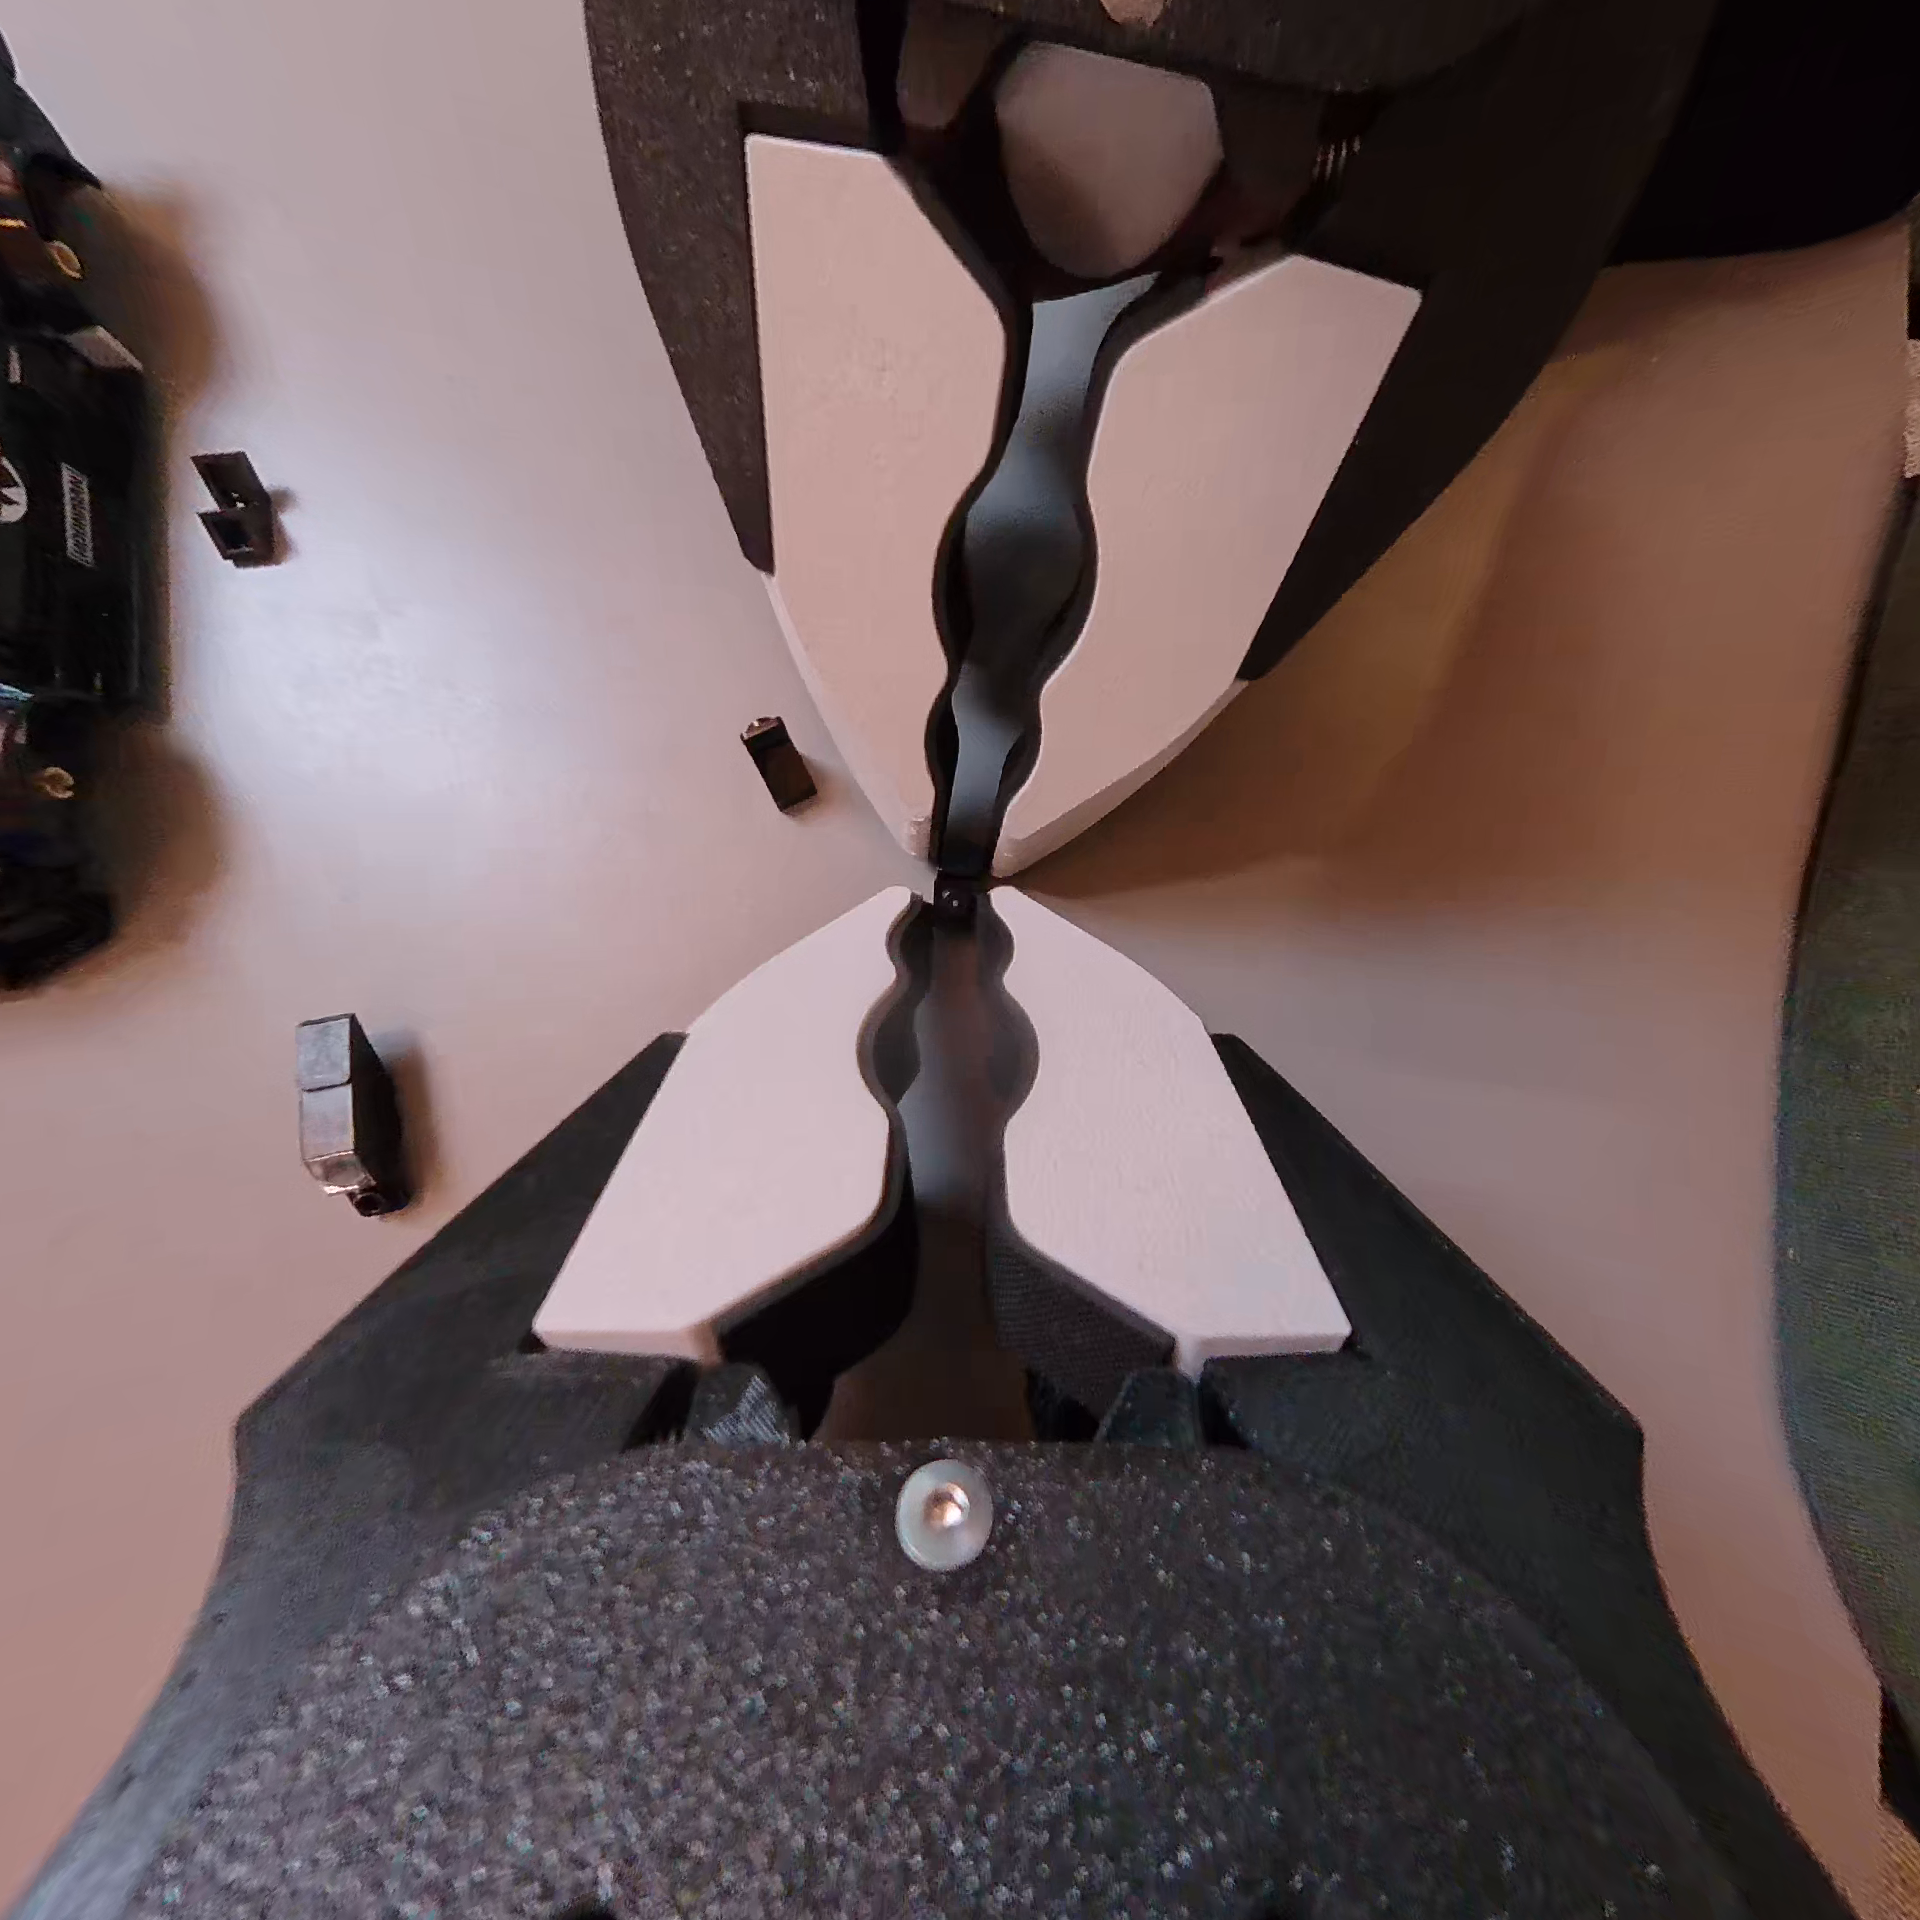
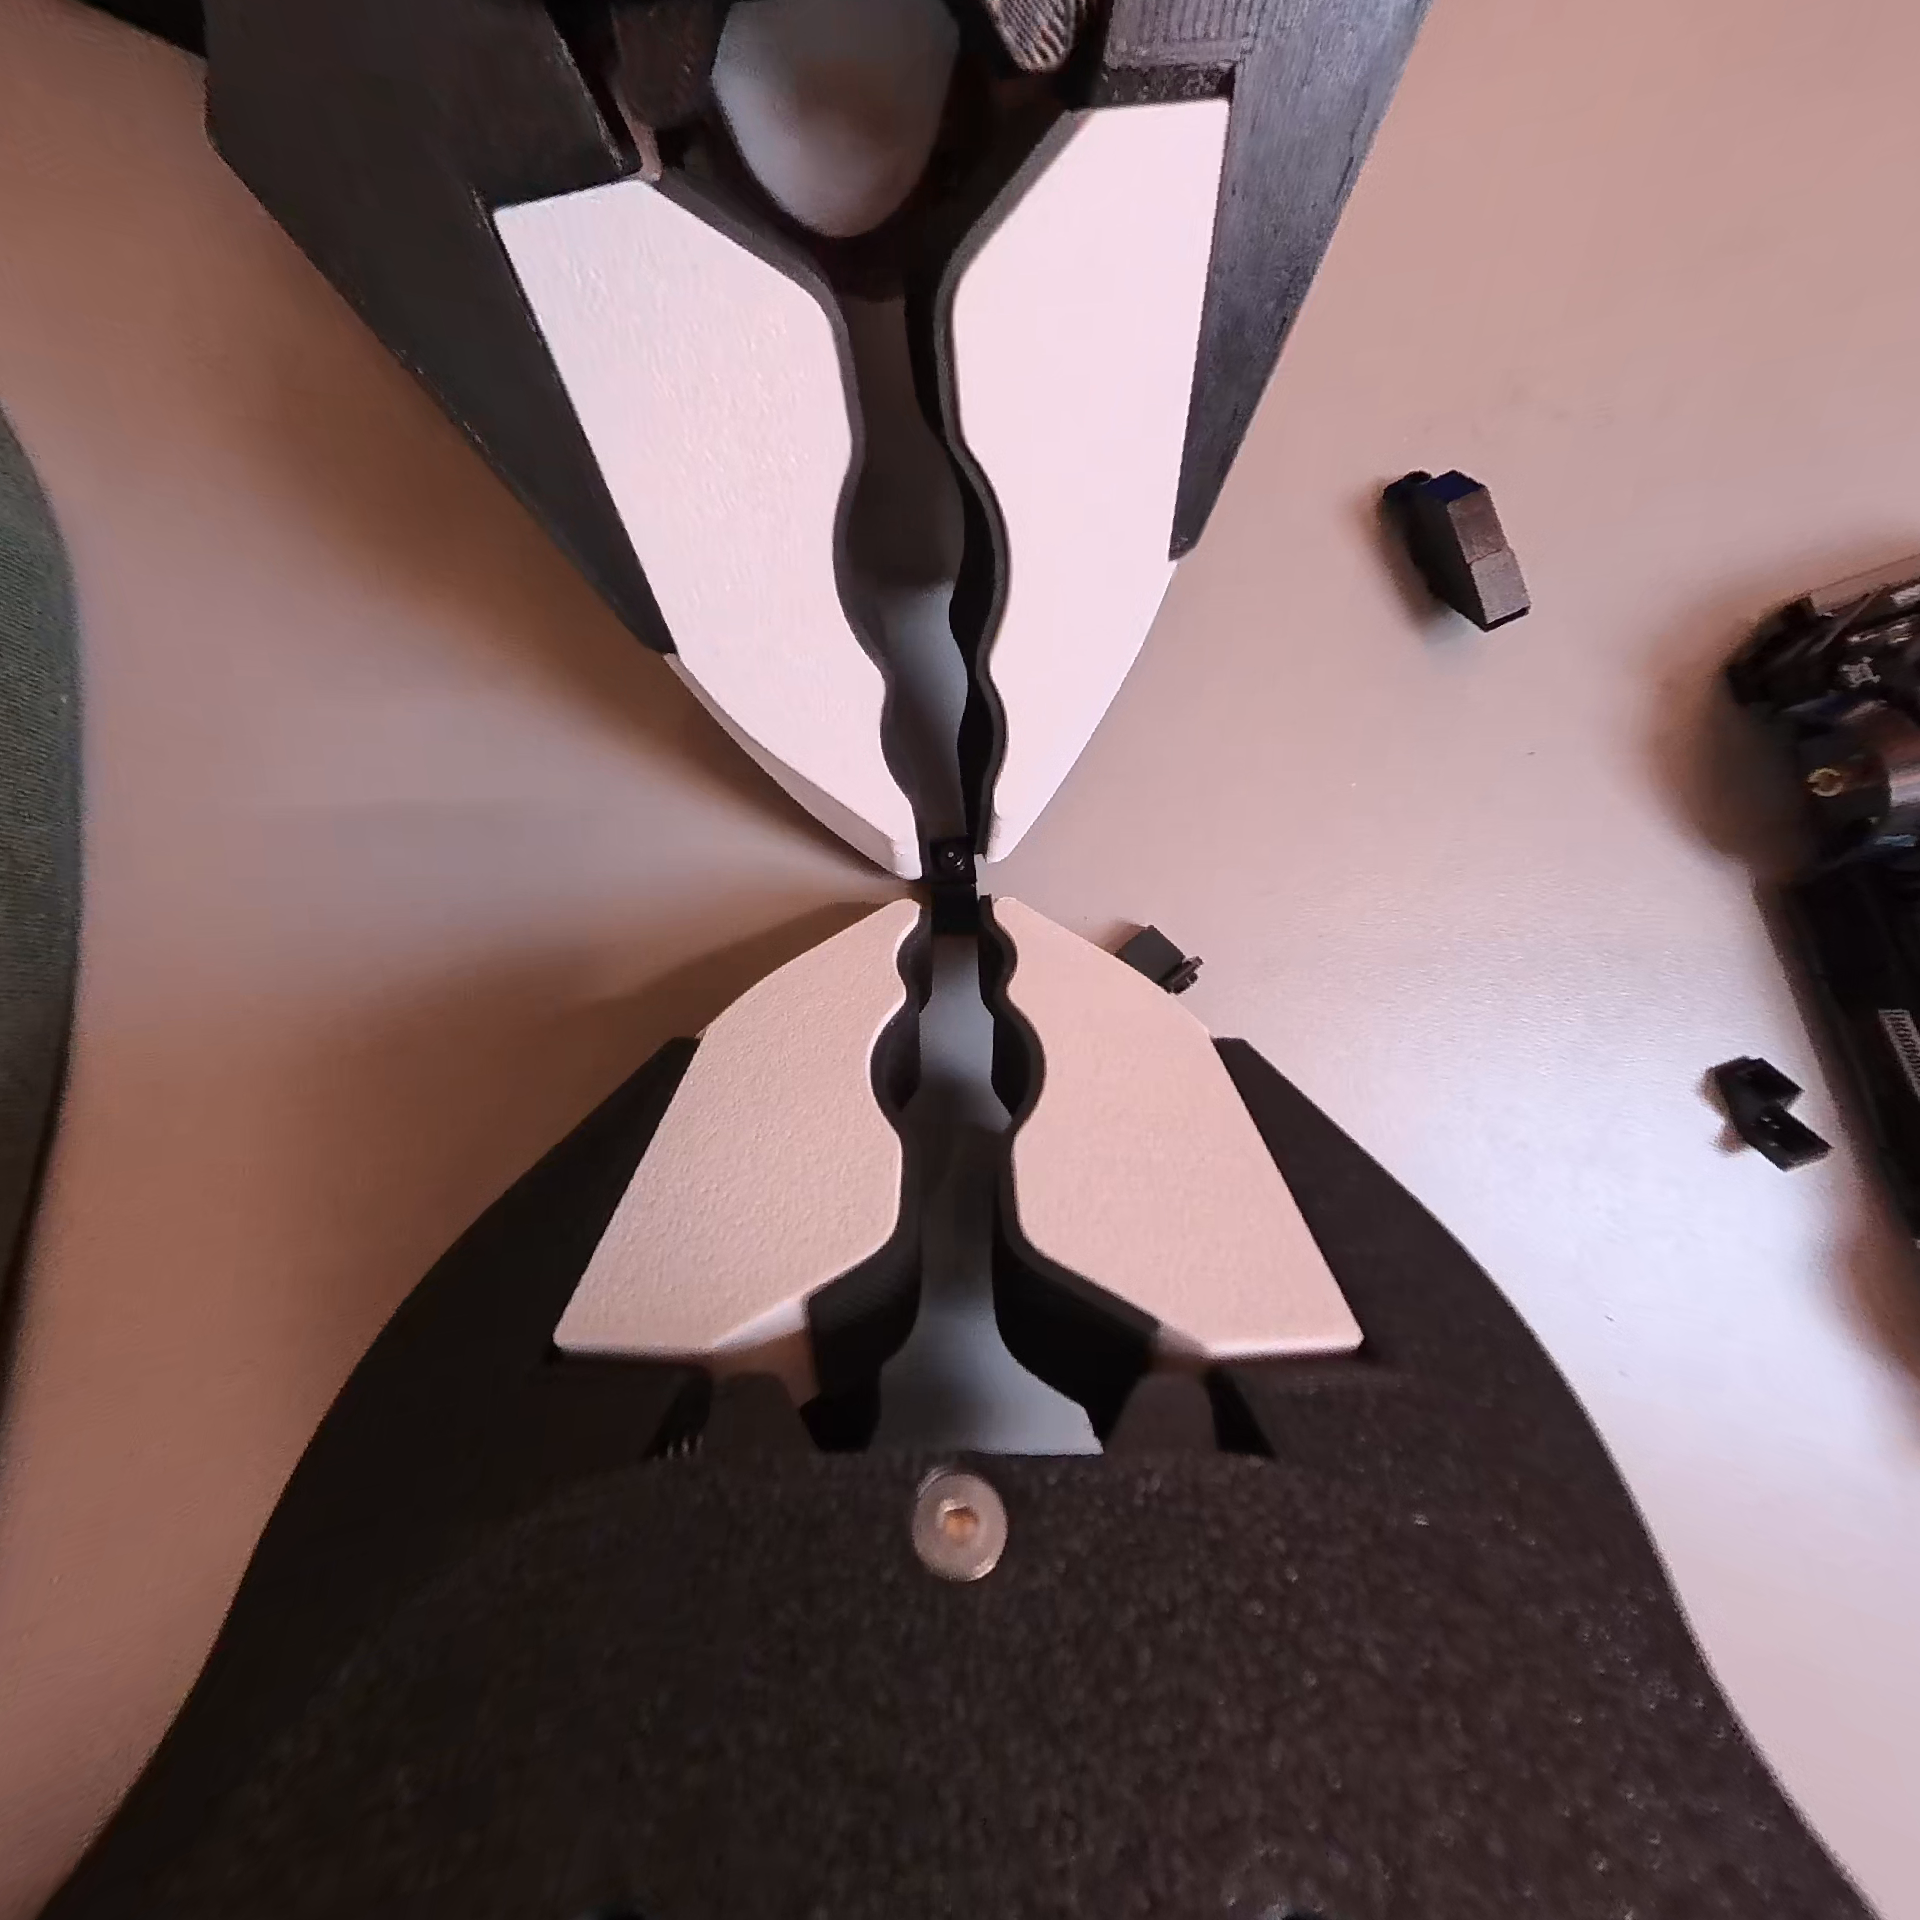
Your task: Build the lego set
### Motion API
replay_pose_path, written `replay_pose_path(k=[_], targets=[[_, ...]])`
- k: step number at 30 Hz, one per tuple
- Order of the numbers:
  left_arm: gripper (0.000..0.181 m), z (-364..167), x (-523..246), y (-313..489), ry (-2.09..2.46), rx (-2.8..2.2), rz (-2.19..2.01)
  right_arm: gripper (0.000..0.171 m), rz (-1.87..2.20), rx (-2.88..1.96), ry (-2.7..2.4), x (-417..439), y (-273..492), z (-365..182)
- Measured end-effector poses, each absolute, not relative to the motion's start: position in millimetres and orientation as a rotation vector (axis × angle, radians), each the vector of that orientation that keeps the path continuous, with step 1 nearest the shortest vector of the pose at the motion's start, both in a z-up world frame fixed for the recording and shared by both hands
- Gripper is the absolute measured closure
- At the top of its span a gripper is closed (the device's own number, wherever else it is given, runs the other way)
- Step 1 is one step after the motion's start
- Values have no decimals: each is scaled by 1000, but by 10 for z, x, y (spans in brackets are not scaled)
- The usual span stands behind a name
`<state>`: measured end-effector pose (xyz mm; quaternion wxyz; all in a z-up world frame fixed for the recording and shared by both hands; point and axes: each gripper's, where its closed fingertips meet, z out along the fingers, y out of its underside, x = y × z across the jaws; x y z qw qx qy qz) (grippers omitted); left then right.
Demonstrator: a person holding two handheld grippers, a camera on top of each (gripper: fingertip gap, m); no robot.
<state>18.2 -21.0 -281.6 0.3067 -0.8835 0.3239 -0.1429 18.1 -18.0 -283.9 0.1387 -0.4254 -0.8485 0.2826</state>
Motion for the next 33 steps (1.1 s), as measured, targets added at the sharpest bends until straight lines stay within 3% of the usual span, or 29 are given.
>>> replay_pose_path(k=[23, 33], targets=[[172, -2840, 197, -223, 957, -2408, -535, 163, 840, -1146, -2426, 176, -193, -2825], [160, -2722, 202, -226, 878, -2331, -634, 163, 889, -1147, -2395, 178, -172, -2793]])
